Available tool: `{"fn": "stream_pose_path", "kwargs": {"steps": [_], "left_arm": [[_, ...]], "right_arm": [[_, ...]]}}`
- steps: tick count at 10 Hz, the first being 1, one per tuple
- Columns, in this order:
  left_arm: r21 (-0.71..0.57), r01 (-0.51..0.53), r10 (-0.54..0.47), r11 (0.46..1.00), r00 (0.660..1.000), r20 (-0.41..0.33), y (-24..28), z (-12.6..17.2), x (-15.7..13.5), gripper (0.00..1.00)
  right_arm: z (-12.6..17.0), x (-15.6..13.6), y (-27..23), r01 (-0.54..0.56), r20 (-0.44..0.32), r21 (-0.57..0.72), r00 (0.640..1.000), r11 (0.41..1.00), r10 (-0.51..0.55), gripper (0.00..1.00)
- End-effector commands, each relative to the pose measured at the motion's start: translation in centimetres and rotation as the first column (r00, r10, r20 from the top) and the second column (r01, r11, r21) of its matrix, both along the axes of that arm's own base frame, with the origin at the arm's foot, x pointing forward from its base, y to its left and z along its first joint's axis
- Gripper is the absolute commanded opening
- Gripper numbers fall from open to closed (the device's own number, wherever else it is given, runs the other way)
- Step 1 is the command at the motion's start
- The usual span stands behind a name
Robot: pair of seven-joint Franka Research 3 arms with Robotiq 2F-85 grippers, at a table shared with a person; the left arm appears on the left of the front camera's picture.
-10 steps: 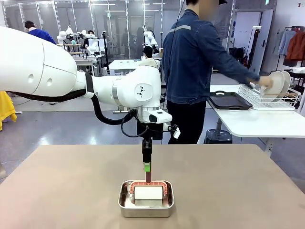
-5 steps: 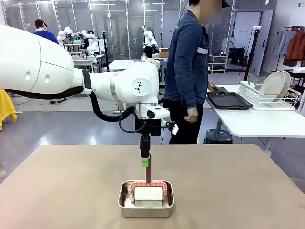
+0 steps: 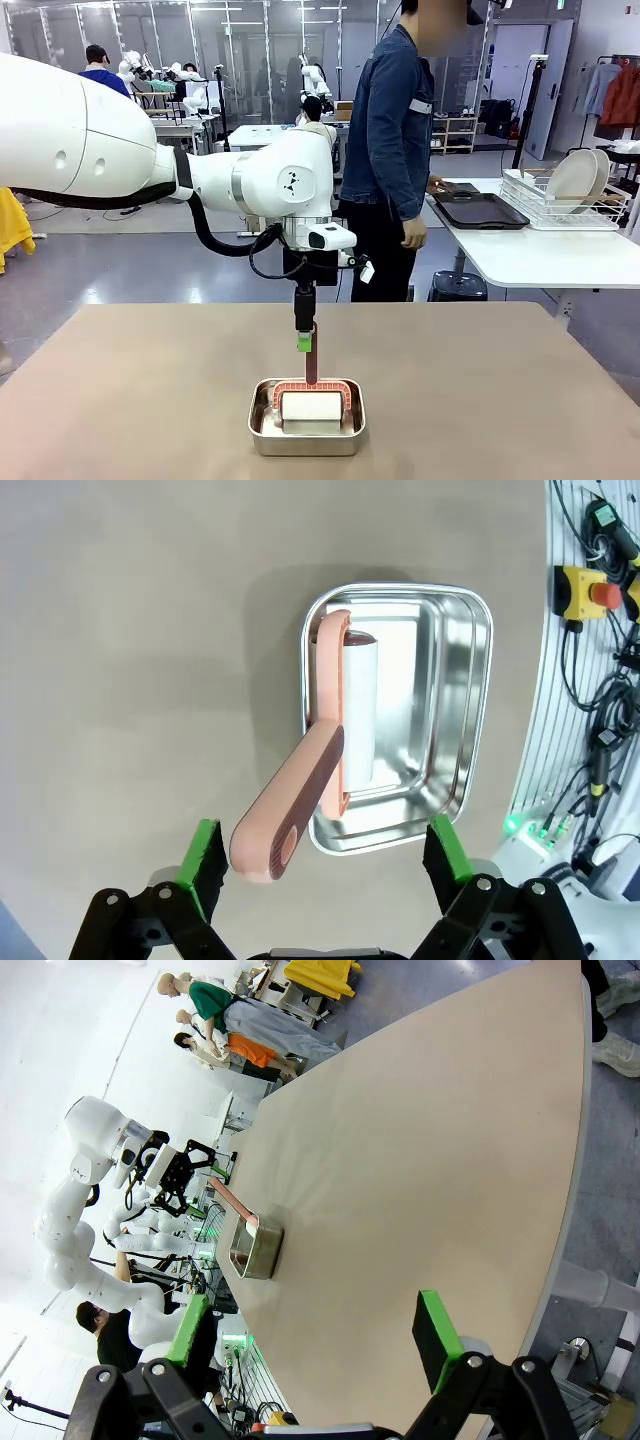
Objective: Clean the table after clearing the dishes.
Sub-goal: Place the Lint Roller back on top of the Airtight Container.
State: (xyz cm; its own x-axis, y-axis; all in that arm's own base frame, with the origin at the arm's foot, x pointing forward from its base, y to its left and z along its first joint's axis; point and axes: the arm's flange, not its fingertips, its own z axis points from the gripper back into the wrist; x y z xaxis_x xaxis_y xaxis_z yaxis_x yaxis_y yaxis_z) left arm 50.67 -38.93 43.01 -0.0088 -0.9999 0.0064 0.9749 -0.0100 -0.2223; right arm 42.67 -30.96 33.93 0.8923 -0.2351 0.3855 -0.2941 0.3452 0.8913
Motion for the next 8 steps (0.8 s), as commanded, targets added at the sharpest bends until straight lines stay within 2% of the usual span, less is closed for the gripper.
{"fn": "stream_pose_path", "kwargs": {"steps": [1,4,5,6,8], "left_arm": [[0.008,-0.003,0.003,1.000,1.000,0.008,-0.1,0.2,-0.1,1.00],[0.000,0.000,0.000,1.000,1.000,0.000,0.0,0.0,0.0,1.00],[-0.048,-0.072,0.072,0.996,0.997,-0.006,2.1,2.3,1.1,1.00],[-0.148,-0.197,0.183,0.969,0.978,-0.103,5.4,4.8,1.7,1.00],[-0.332,-0.381,0.306,0.863,0.917,-0.256,12.4,7.6,1.5,1.00]], "right_arm": [[0.2,-0.3,0.2,-0.004,0.010,0.003,1.000,1.000,0.004,1.00],[0.2,-0.3,0.2,-0.004,0.010,0.003,1.000,1.000,0.004,1.00],[0.2,-0.3,0.2,-0.004,0.010,0.003,1.000,1.000,0.004,1.00],[0.2,-0.3,0.2,-0.004,0.010,0.003,1.000,1.000,0.004,1.00],[0.2,-0.3,0.2,-0.004,0.010,0.003,1.000,1.000,0.004,1.00]]}}
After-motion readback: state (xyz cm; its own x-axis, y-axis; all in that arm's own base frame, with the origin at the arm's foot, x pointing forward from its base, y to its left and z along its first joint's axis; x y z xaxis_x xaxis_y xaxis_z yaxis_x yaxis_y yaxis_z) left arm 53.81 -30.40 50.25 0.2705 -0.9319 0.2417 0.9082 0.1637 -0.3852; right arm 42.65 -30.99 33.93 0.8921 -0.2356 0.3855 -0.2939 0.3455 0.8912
